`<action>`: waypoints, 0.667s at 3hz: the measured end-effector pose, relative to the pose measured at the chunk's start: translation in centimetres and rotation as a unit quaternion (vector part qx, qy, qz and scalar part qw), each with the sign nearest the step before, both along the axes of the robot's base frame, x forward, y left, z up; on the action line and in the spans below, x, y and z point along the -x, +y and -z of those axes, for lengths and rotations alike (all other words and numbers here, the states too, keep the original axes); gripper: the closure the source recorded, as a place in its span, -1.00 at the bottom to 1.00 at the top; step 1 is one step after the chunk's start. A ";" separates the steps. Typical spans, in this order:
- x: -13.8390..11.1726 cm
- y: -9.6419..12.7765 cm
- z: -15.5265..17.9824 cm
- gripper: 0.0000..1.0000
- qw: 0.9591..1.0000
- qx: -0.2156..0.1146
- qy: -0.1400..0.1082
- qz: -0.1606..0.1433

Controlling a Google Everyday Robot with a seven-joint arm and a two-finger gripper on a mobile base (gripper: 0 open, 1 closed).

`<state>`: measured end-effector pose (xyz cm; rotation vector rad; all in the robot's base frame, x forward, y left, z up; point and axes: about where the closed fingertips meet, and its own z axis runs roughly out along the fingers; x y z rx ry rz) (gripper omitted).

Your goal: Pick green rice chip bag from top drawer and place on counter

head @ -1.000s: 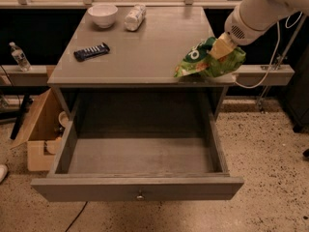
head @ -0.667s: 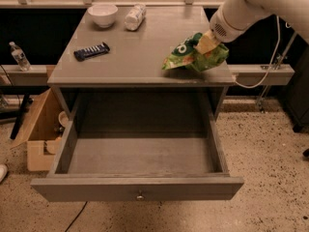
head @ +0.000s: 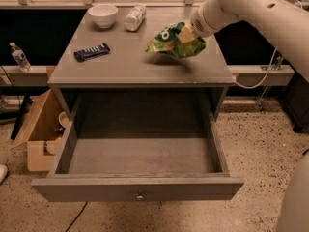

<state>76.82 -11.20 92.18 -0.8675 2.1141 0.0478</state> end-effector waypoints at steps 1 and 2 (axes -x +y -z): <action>-3.2 2.0 -0.9 0.08 0.997 -0.058 -0.052 0.013; -4.4 2.7 -1.1 -0.42 0.995 -0.076 -0.060 0.015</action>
Offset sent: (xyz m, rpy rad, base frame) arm 0.0561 0.0303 0.0167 0.1931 -0.1451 -0.0406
